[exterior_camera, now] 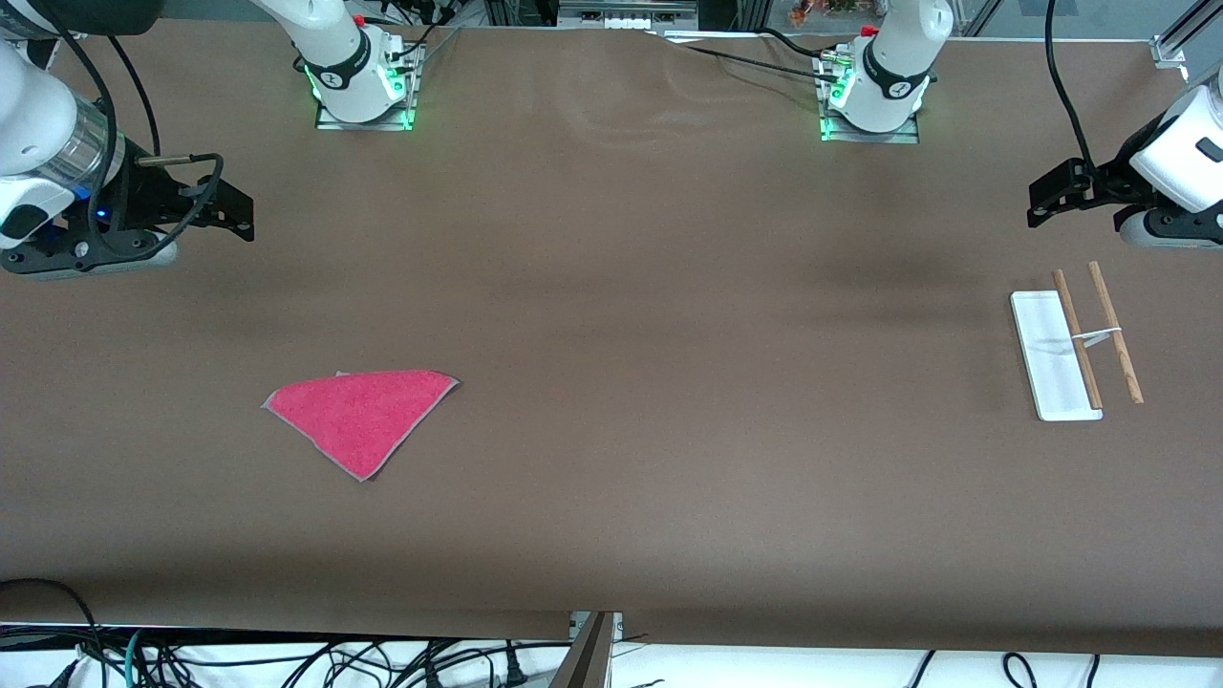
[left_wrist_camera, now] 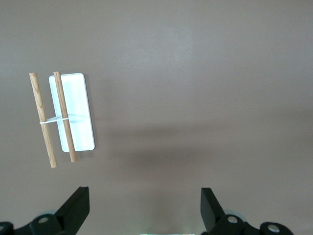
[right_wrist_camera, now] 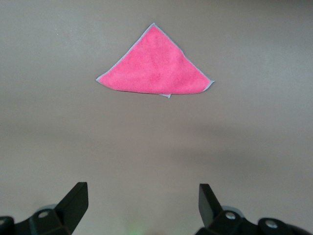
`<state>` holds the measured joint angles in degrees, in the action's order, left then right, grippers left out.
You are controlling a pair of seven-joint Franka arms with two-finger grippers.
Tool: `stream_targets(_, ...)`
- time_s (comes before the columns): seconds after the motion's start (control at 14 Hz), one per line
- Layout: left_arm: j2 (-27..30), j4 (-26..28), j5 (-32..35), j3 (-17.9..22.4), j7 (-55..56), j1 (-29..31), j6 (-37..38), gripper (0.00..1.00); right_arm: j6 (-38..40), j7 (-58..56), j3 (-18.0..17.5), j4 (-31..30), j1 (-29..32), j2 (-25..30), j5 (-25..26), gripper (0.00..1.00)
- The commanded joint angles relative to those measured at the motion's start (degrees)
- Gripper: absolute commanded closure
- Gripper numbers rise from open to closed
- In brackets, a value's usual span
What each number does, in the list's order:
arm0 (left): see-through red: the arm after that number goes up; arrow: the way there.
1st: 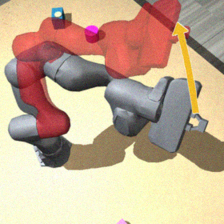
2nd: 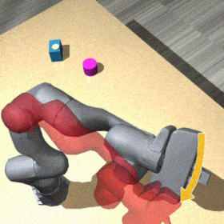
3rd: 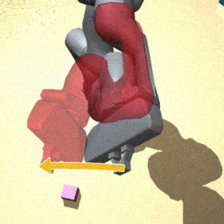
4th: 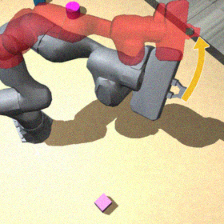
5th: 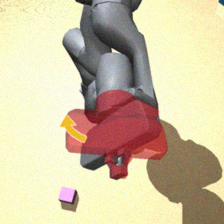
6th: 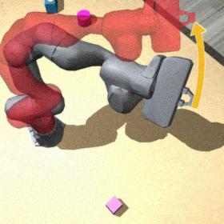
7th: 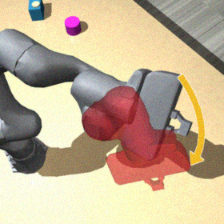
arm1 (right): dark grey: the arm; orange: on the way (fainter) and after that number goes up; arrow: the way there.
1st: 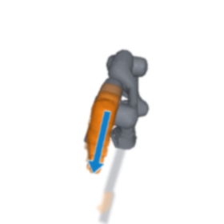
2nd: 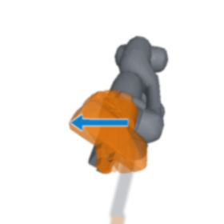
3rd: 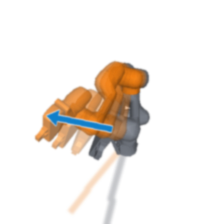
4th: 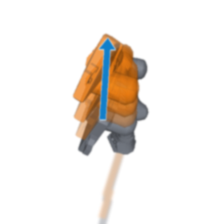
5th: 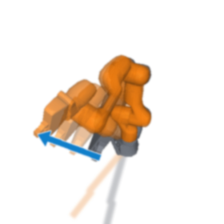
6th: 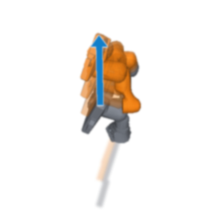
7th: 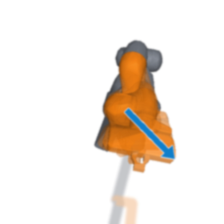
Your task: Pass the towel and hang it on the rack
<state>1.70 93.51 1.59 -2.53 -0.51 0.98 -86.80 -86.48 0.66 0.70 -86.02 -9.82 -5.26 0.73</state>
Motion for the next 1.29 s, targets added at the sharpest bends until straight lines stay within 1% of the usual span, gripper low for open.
stream_targets(0.0, -0.7, -1.6, 1.0, -0.4, -1.1, 0.3, 0.4, 0.0, 0.3, 1.4, -1.7, 0.1, 0.6, 0.5, 1.1, 0.0)
stream_targets(0.29, -0.7, -1.7, 0.7, -0.5, -1.0, 0.3, 0.4, 0.0, -0.1, 2.2, -1.7, 0.5, -0.3, 0.2, 1.2, 0.0)
stream_targets(1.21, -0.7, -1.7, 0.7, -0.6, -0.9, 0.3, 0.4, 0.0, 0.1, 1.6, -1.1, -0.1, 0.0, -0.5, 0.9, 0.0)
